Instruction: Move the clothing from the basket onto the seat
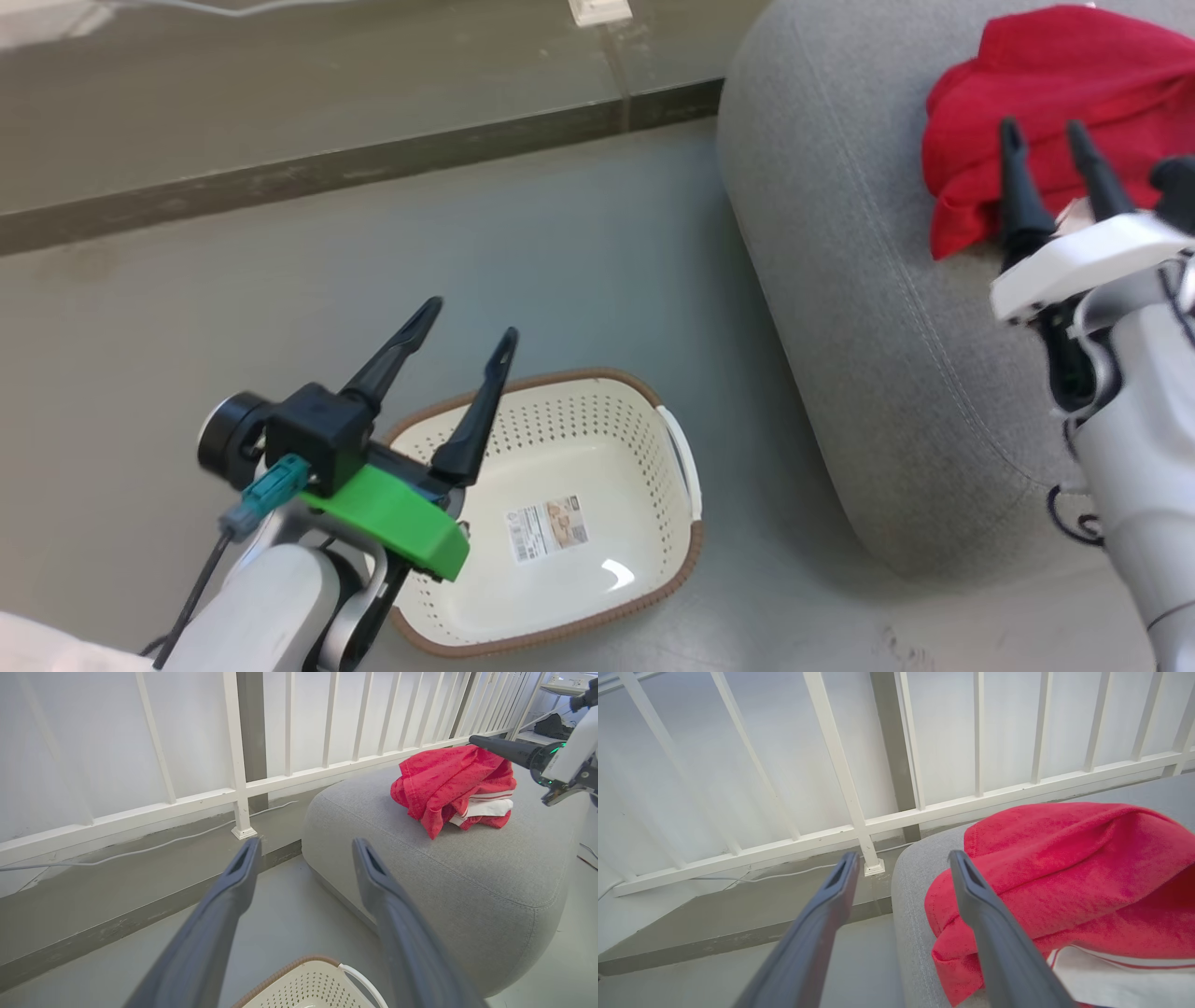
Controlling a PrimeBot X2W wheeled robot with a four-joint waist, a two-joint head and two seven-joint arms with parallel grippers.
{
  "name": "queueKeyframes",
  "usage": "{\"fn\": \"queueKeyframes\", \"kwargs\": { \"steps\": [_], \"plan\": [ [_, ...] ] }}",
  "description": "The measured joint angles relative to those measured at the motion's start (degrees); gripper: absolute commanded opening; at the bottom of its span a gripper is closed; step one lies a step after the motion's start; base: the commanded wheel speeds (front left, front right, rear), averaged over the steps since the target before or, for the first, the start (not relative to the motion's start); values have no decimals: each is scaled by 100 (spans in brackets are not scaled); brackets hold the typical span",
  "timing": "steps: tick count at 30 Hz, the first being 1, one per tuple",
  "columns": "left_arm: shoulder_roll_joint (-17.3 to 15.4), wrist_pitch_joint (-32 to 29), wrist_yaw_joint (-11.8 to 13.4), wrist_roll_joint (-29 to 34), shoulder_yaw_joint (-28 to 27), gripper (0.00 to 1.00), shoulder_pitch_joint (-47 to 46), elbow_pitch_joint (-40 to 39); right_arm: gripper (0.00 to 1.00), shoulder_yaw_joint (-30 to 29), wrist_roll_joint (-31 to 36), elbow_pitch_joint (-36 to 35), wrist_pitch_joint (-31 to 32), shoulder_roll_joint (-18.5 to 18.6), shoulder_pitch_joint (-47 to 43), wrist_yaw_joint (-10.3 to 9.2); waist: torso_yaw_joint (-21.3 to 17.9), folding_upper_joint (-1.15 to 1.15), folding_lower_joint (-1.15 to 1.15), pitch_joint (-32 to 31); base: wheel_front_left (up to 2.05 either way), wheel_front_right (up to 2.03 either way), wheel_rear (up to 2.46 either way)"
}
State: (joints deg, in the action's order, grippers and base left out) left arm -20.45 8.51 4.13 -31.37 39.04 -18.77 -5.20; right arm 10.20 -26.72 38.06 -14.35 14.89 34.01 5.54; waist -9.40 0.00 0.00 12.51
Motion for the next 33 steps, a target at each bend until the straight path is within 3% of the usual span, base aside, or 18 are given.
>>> {"fn": "queueKeyframes", "kwargs": {
  "steps": [17, 33],
  "plan": [
    [94, 323, 271, -274, -901, 100, 1131, 472, 100, 490, 445, -878, -1, -423, -1379, 34, 486, 0, 0, -764, 0, 0, 0],
    [160, 366, 296, -201, -1563, 100, 1840, 664, 100, 526, 620, -1618, -5, -448, -2249, -337, 499, 0, 0, -1094, 0, 0, 0]
  ]
}}
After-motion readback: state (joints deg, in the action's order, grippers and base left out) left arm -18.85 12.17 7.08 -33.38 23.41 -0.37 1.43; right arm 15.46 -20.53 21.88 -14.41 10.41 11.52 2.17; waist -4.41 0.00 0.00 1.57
